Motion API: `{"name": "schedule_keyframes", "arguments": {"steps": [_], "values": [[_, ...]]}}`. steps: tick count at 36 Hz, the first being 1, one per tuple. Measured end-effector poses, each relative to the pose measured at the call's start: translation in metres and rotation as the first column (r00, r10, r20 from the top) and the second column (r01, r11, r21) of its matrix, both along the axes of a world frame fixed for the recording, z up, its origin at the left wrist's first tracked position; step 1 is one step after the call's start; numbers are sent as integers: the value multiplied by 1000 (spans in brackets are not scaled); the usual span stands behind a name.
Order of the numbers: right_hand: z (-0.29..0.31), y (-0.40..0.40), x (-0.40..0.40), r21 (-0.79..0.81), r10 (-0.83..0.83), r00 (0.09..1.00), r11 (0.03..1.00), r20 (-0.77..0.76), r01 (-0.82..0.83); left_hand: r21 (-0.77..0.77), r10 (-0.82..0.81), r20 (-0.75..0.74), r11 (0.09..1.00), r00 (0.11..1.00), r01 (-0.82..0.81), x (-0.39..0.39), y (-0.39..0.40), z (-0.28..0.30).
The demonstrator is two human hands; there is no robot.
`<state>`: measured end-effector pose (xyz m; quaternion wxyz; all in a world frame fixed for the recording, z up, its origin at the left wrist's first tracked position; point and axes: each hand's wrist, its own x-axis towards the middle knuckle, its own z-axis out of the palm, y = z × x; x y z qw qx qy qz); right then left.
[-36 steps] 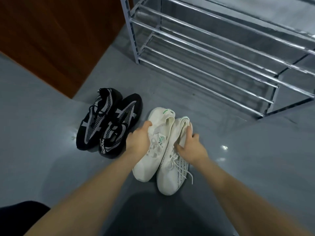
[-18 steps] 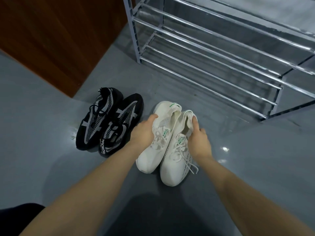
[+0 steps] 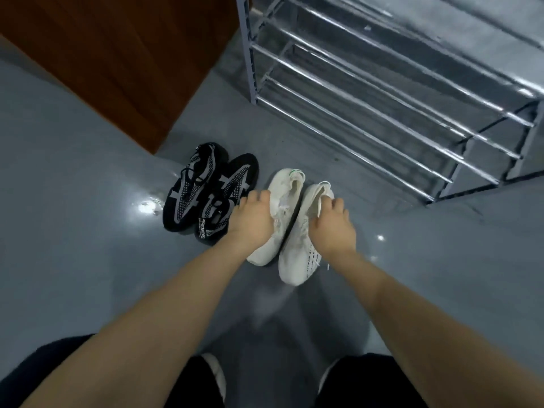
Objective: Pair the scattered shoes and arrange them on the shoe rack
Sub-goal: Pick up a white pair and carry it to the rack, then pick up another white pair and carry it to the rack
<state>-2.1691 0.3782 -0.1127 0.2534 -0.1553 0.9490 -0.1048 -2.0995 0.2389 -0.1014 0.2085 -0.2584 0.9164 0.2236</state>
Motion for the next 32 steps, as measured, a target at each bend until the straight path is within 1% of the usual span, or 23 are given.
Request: {"name": "schedule_keyframes", "arguments": {"steps": [2, 5, 10, 13, 16, 18, 20, 26, 29, 32], "values": [[39, -7, 6, -5, 45, 999, 999, 14, -45, 20, 37, -11, 999, 999, -37, 7, -5, 39], [103, -16, 16, -16, 109, 993, 994, 45, -108, 11, 58, -18, 998, 998, -57, 21, -13, 104], [222, -36, 34, -68, 195, 977, 980, 89, -189, 84, 144, -37, 987, 989, -140, 50, -34, 225], [293, -51, 49, -76, 254, 963, 966, 85, -248, 133, 252, -48, 961, 966, -244, 72, -47, 297], [353, -69, 65, -112, 291, 954, 953, 72, -282, 200, 392, -49, 905, 919, -375, 94, -65, 356], [395, -85, 80, -145, 325, 944, 938, 62, -314, 213, 454, -58, 876, 889, -433, 116, -80, 399], [422, -96, 91, -171, 347, 937, 926, 36, -337, 196, 464, -74, 875, 883, -444, 131, -90, 426], [507, -138, 136, -230, 453, 891, 866, -15, -444, 89, 410, -103, 911, 906, -402, 202, -123, 513], [542, -158, 160, -241, 500, 865, 834, -53, -497, 63, 459, -128, 888, 879, -455, 239, -131, 547], [568, -174, 183, -252, 551, 832, 799, -59, -546, 63, 549, -133, 836, 825, -545, 274, -133, 576]]}}
